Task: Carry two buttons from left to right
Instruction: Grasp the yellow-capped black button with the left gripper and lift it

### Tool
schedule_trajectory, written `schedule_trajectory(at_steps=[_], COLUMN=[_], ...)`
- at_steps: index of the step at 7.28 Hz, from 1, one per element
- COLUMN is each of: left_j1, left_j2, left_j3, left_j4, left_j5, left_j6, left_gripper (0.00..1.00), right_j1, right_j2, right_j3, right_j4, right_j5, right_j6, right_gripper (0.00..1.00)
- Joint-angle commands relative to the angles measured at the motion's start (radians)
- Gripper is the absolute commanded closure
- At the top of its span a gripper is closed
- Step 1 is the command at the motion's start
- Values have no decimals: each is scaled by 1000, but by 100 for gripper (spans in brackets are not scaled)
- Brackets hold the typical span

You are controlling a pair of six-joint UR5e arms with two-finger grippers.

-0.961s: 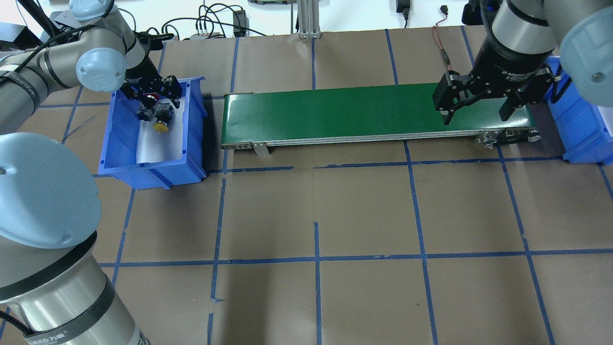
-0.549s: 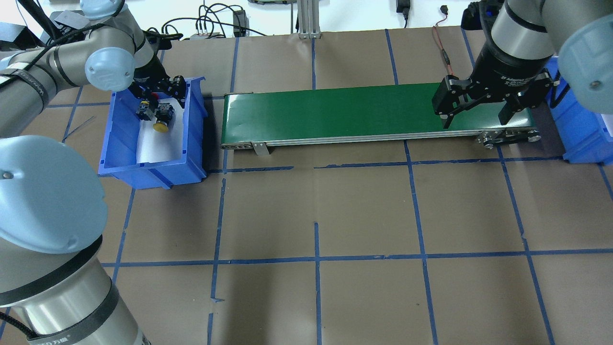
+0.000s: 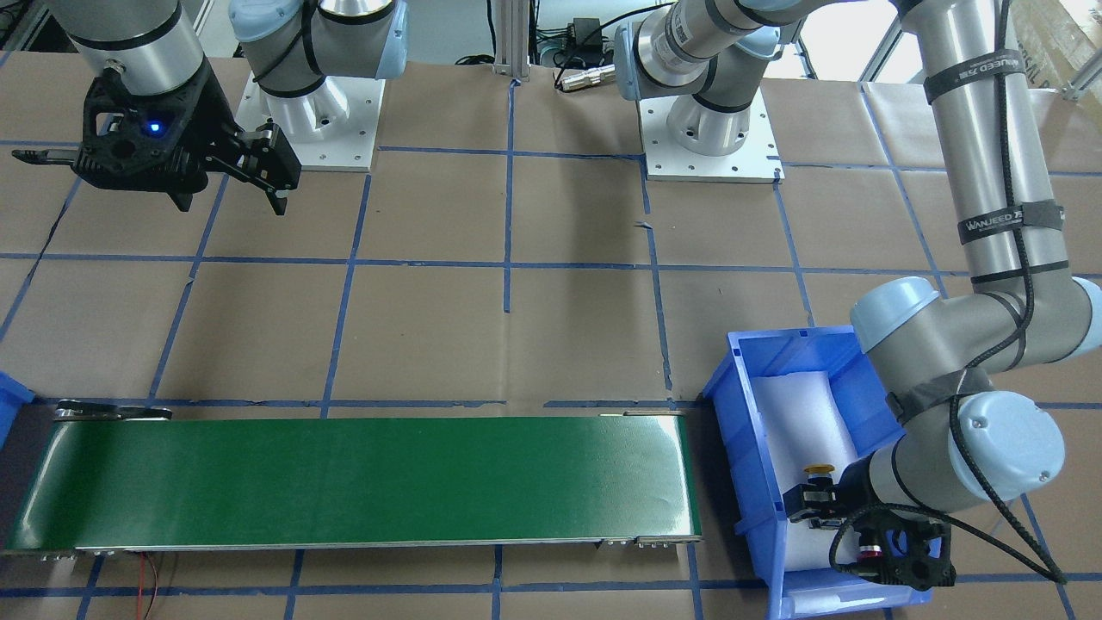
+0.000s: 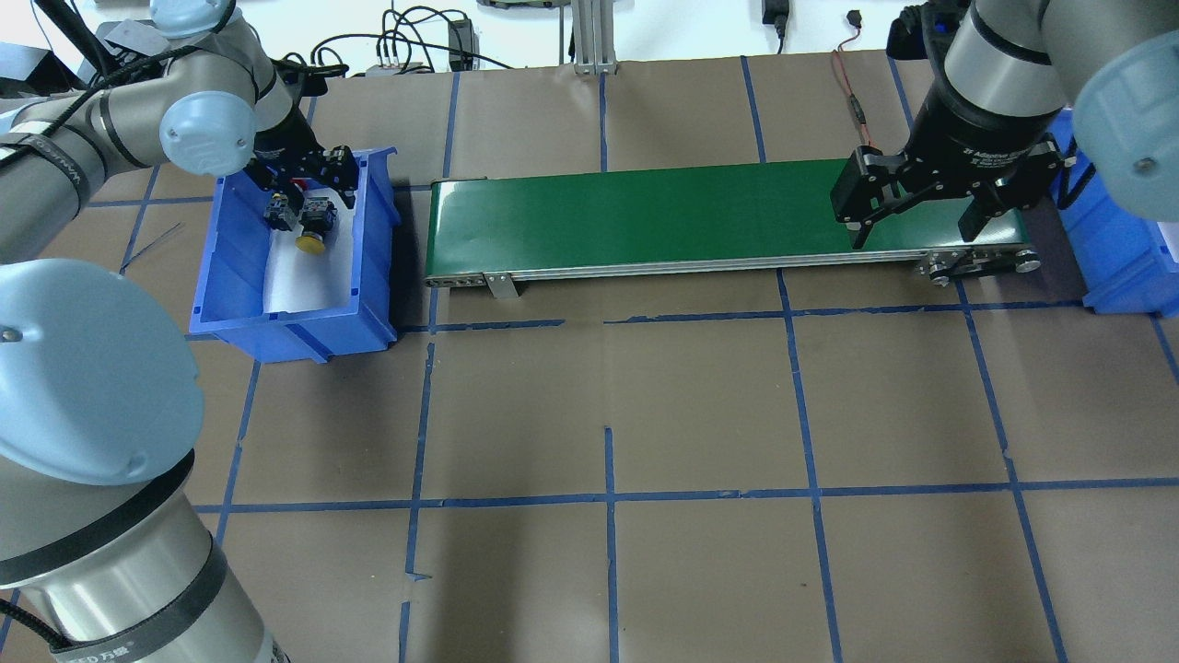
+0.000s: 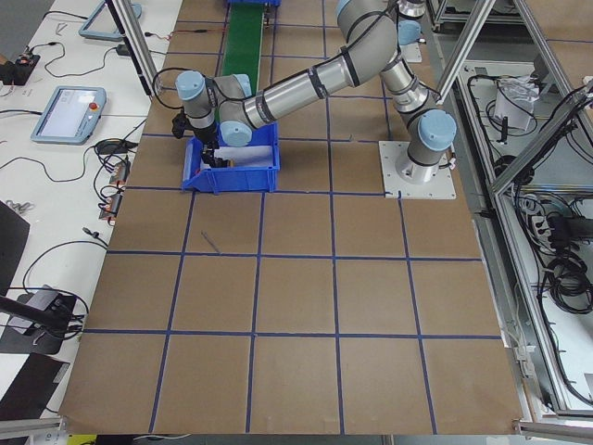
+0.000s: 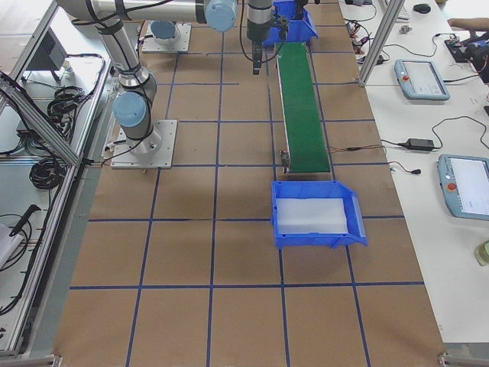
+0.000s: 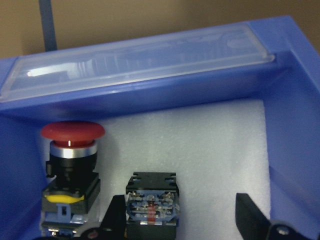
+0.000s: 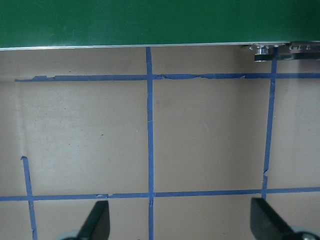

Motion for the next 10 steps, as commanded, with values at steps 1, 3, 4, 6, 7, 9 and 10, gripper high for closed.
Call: schedule_trajectory(at_steps=[1, 3, 4, 6, 7, 9, 10], left_j1=[3, 4, 9, 14, 14, 14, 12], left_j2=[-2, -7, -7, -8, -10, -10, -8], left_j3=[2, 1, 1, -1, -4, -7, -7], left_j4=[0, 0, 0, 0, 2, 8, 8], left_j5=[-1, -1, -1, -2, -1, -1, 2], left_j6=[1, 4, 10, 11, 11, 11, 10], left_gripper=[23, 26, 27, 28, 30, 34, 44], right_j1=[0, 0, 0, 0, 0, 0, 0], right_j2=[-5, -12, -12, -12, -12, -12, -12], right_j3=[11, 23, 23, 23, 23, 23, 23], right_j4=[-1, -2, -3, -3, -3, -5, -5], right_j5=[0, 2, 2, 2, 2, 2, 2], right_j6=[0, 0, 0, 0, 2, 0, 0], right_gripper=[0, 0, 0, 0, 0, 0, 0])
